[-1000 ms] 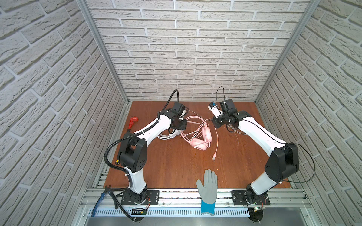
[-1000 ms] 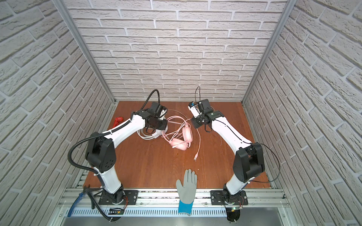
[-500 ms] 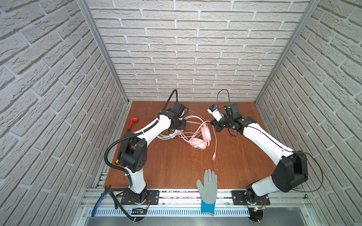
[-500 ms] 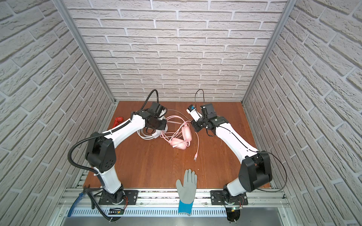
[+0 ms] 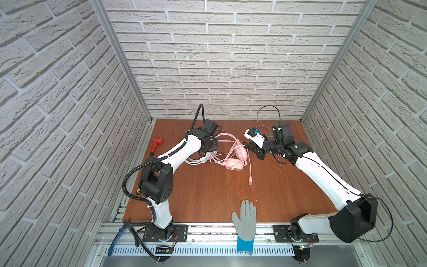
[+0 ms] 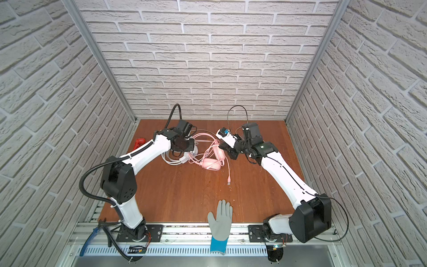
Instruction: Wrap the headphones
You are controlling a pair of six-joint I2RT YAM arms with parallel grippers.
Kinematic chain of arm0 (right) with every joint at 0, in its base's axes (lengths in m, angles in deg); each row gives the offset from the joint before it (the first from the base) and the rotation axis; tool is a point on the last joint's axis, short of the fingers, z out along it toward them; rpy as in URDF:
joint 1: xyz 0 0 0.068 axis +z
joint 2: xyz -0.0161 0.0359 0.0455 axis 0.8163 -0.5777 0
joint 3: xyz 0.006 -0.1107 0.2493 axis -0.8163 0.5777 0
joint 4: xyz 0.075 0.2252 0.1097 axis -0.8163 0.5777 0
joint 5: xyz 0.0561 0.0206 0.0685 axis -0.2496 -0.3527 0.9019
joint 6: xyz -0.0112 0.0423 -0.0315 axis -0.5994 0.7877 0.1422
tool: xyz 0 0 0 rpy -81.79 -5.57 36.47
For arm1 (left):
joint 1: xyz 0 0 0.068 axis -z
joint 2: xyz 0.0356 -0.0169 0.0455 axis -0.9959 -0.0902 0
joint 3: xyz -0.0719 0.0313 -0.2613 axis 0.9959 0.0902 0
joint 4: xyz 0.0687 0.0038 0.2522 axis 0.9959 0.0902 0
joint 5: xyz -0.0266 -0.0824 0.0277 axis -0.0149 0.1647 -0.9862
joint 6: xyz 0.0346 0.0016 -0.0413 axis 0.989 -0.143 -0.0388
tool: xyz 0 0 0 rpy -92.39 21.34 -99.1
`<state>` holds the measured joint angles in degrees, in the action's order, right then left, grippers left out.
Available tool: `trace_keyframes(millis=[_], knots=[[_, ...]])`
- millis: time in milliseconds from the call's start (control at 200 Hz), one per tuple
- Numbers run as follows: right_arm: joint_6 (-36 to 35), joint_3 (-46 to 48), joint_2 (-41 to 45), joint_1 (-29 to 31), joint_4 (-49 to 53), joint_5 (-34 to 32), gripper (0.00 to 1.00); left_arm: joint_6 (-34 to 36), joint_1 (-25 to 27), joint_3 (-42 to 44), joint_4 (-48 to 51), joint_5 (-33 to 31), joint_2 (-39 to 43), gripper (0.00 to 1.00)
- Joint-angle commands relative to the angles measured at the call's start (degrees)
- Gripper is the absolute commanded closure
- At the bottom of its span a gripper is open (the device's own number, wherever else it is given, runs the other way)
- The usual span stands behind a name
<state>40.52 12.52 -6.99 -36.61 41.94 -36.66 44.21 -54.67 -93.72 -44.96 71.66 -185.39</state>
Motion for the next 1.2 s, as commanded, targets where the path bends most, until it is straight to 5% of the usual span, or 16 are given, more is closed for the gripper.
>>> trace_keyframes(millis=[0,300,755,1195], knots=[[-4.9,-2.3,1.2,0.3,4.4,6.1,0.95,-3.7,-0.4,-2.3,-3.7,-0.5,0.8,1.0],[-7.9,-3.4,1.6,0.6,9.3,6.0,0.94,-4.4,-0.8,-2.7,-4.7,-1.9,0.6,1.0],[-1.2,-11.3,-3.5,0.6,5.9,10.4,0.94,-4.4,-0.2,2.4,-5.5,-2.9,1.0,1.0],[6.6,-16.9,-9.7,-0.8,3.6,-6.6,0.95,-1.8,1.1,5.8,-5.7,-3.8,3.9,1.0]])
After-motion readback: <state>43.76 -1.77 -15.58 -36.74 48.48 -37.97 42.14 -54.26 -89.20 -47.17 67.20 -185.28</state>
